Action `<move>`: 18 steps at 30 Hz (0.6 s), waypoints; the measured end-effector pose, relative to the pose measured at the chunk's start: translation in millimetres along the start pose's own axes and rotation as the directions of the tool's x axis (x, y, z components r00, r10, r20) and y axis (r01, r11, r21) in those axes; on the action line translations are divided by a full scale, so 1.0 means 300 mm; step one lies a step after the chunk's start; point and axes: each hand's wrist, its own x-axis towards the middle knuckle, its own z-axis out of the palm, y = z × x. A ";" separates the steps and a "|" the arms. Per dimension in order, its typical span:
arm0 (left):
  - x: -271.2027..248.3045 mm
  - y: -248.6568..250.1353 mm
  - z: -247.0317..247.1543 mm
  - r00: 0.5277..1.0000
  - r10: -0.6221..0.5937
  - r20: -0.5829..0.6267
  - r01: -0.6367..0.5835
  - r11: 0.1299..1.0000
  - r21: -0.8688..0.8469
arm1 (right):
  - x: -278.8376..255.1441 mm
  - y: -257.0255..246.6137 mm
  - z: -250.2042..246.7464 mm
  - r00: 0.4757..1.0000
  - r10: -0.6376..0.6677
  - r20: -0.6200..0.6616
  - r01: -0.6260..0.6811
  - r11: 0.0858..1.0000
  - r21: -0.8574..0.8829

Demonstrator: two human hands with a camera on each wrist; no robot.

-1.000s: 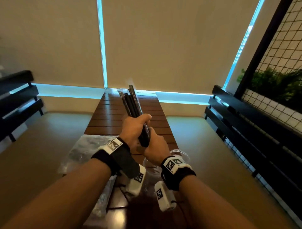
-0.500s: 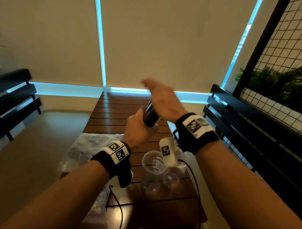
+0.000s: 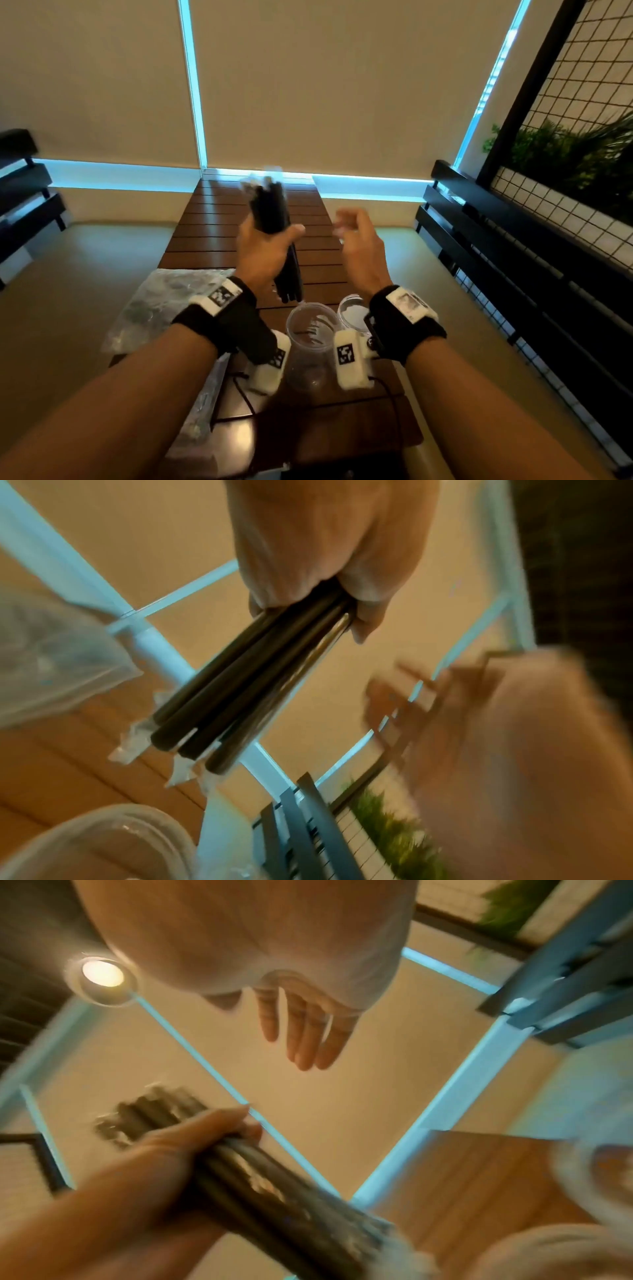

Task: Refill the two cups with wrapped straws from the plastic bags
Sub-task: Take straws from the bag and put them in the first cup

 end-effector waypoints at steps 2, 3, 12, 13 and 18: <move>0.009 0.008 -0.011 0.992 -0.122 -0.026 0.115 0.977 -0.179 | -0.046 0.100 -0.015 0.942 0.165 0.292 -0.055 0.935 -0.350; 0.010 0.008 -0.012 0.989 -0.148 -0.020 0.140 0.967 -0.214 | -0.076 0.140 -0.009 0.864 0.236 0.444 0.024 0.863 -0.505; -0.062 -0.150 0.009 0.962 -0.270 0.041 0.273 0.952 -0.138 | -0.195 0.231 0.071 0.778 0.235 0.583 0.203 0.784 -0.586; -0.067 -0.176 0.000 0.958 -0.282 0.045 0.286 0.951 -0.115 | -0.197 0.235 0.073 0.791 0.219 0.571 0.184 0.805 -0.564; -0.126 -0.297 -0.036 0.946 -0.253 0.204 0.214 0.957 0.196 | -0.191 0.256 0.114 0.830 0.168 0.532 0.175 0.826 -0.535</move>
